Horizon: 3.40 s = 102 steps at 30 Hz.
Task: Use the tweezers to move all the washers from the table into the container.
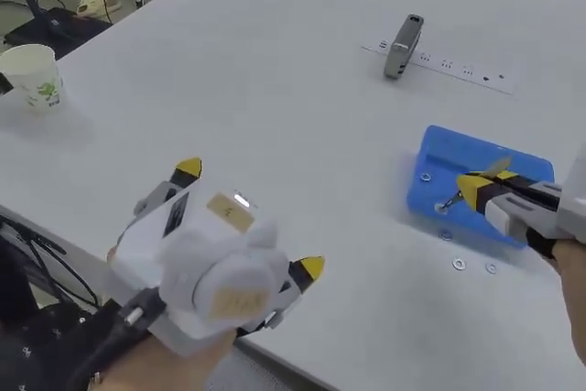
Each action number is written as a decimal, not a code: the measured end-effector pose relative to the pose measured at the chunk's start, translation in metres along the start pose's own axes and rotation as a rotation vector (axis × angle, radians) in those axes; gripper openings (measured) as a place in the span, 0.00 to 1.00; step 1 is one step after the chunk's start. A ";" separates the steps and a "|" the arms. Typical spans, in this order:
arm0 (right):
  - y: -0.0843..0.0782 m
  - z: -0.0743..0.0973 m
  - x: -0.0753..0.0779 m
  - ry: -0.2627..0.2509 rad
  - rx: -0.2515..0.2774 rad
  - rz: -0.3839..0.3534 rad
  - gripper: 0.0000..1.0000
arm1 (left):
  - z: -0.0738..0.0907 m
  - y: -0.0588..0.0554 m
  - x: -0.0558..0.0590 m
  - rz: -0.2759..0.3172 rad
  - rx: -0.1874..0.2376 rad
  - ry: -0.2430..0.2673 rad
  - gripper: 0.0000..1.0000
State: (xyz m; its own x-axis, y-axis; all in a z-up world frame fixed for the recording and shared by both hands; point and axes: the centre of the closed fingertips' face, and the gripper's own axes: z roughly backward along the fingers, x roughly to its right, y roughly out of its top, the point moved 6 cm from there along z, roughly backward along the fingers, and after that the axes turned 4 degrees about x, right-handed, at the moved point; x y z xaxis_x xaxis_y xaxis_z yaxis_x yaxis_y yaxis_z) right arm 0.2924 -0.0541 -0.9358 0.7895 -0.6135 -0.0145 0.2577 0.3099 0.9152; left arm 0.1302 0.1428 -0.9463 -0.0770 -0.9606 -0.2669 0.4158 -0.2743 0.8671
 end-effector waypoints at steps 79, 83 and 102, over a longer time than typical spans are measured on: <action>-0.014 -0.057 0.031 -0.042 -0.072 0.021 0.03 | -0.001 -0.002 0.001 -0.006 -0.023 -0.007 0.98; -0.007 -0.047 0.029 -0.042 -0.048 0.019 0.03 | -0.001 -0.002 0.002 -0.008 -0.021 -0.010 0.98; 0.014 -0.002 0.016 -0.039 0.034 0.010 0.02 | -0.002 -0.002 0.003 -0.007 -0.017 -0.022 0.99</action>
State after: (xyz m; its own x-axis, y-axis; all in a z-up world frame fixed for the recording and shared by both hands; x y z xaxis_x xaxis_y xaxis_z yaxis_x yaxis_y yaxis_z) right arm 0.3096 -0.0579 -0.9246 0.7697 -0.6383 0.0097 0.2300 0.2915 0.9285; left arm 0.1309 0.1405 -0.9502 -0.0993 -0.9596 -0.2633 0.4309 -0.2799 0.8579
